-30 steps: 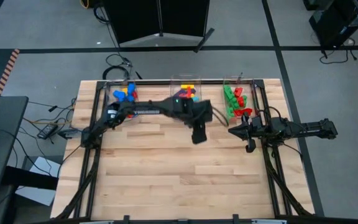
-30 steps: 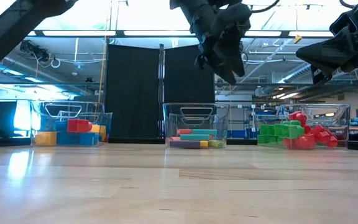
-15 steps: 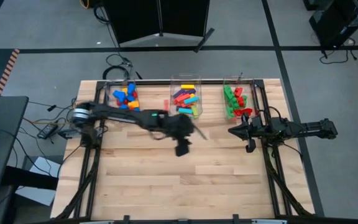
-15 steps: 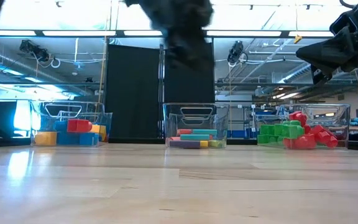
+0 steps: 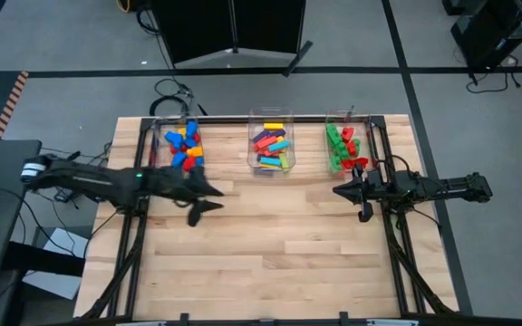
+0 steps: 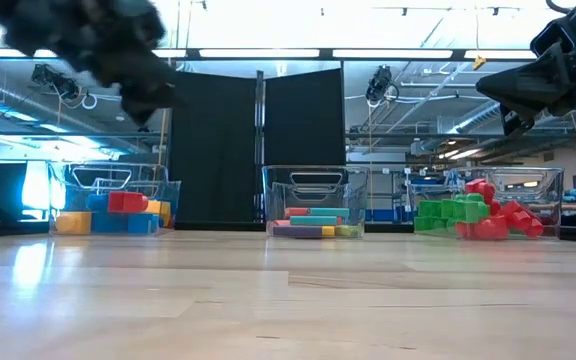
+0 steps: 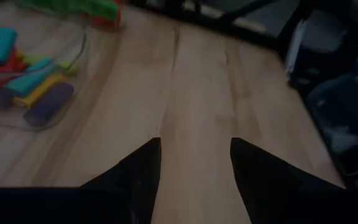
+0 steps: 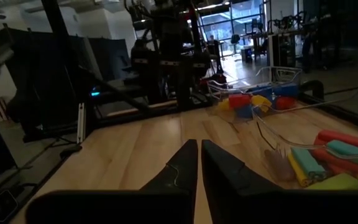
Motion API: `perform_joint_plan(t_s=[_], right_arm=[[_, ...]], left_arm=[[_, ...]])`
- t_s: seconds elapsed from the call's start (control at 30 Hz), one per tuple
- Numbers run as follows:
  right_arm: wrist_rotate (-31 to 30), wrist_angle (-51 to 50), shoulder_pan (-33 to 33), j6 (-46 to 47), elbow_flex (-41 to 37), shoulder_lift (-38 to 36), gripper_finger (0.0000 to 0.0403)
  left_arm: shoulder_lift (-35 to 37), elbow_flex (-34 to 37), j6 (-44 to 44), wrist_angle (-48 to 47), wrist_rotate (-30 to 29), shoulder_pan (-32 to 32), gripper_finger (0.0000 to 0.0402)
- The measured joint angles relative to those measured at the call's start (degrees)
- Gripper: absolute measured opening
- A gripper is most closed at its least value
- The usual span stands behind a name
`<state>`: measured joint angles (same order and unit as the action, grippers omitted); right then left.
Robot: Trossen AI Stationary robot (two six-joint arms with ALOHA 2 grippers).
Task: Sort blocks by size
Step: Return to Home Position
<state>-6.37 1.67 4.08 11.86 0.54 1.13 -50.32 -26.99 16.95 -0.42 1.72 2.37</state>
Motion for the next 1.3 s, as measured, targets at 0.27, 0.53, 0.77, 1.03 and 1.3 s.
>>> perform_joint_plan(t_s=[0.27,0.53,0.77,1.03,1.3], right_arm=[[0.0,0.0,0.01,0.0,0.0,0.0,0.0035],[0.0,0.02,0.01,-0.02,0.0,0.0,0.0039],[0.02,0.02,0.02,-0.02,0.0,0.0,0.0034],[0.02,0.0,0.02,-0.02,0.0,0.02,0.0034],[0.02,-0.02,0.02,-0.02,0.0,0.0,0.0034]], left_arm=[[24.37,14.32,0.0,0.63,0.0,-0.04,0.0201],[42.17,20.78,-0.11,0.96,0.02,-0.04,0.0201],[50.37,23.58,-3.17,2.97,0.93,-0.02,0.0201],[49.81,26.51,-6.28,6.46,0.09,-0.02,0.0201],[49.26,26.52,-7.47,3.93,-1.51,-0.02,0.0201]])
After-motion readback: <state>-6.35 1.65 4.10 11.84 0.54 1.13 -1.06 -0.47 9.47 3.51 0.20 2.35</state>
